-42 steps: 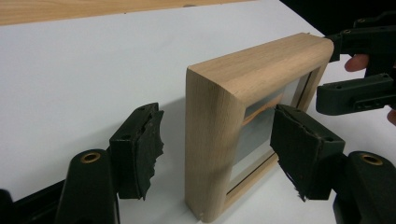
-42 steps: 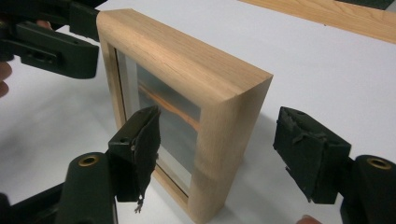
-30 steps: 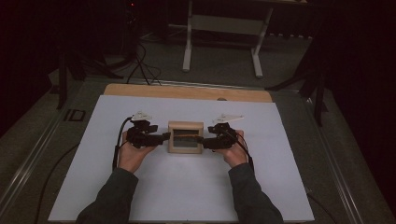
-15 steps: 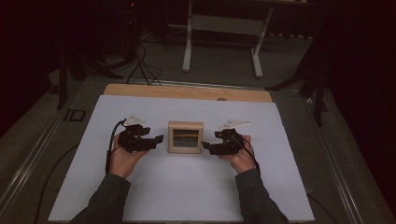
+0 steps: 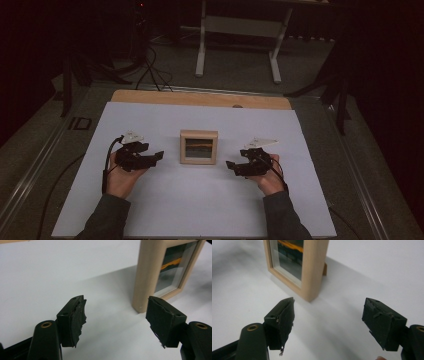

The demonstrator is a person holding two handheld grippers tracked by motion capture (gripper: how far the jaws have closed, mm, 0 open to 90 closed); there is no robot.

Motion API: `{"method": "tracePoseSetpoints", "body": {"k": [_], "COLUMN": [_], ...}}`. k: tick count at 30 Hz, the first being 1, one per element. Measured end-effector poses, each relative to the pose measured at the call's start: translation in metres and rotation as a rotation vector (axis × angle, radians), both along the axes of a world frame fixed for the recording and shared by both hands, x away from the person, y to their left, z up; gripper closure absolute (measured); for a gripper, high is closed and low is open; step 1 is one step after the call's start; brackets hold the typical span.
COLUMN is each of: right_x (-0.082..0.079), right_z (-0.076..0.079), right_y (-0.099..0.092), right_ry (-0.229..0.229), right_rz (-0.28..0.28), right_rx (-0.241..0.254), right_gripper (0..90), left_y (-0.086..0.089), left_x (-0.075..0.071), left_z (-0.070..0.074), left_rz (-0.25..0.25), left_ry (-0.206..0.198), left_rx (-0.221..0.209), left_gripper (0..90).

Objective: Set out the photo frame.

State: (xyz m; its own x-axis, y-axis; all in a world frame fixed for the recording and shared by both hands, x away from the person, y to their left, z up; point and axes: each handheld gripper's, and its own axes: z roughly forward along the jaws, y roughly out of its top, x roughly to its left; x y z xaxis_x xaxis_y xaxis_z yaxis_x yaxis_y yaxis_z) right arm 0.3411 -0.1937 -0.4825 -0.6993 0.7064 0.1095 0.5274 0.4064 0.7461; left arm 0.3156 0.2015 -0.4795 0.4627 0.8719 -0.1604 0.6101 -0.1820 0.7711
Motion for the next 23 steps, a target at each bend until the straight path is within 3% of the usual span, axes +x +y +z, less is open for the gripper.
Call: {"method": "tracePoseSetpoints", "body": {"k": [10,16,21,23], "right_x": [-0.014,-0.023,-0.028,-0.029], "right_z": [-0.014,-0.016,-0.020,-0.022], "right_y": [-0.020,-0.030,-0.039,-0.043], "right_ry": [-0.002,-0.032,-0.039,-0.043], "right_rz": [-0.023,-0.045,-0.063,-0.076], "right_rx": [-0.020,-0.027,-0.051,-0.054], "right_gripper": [24.7,24.7,24.5,24.1], "left_y": [0.013,0.015,0.019,0.019], "left_x": [-0.012,-0.020,-0.024,-0.025], "left_z": [-0.011,-0.023,-0.032,-0.035], "left_rz": [0.013,0.024,0.040,0.048], "left_ry": [-0.005,0.007,0.026,0.025], "left_rx": [0.026,0.085,0.091,0.118], "left_gripper": [31.6,31.5,31.5,31.1]}}
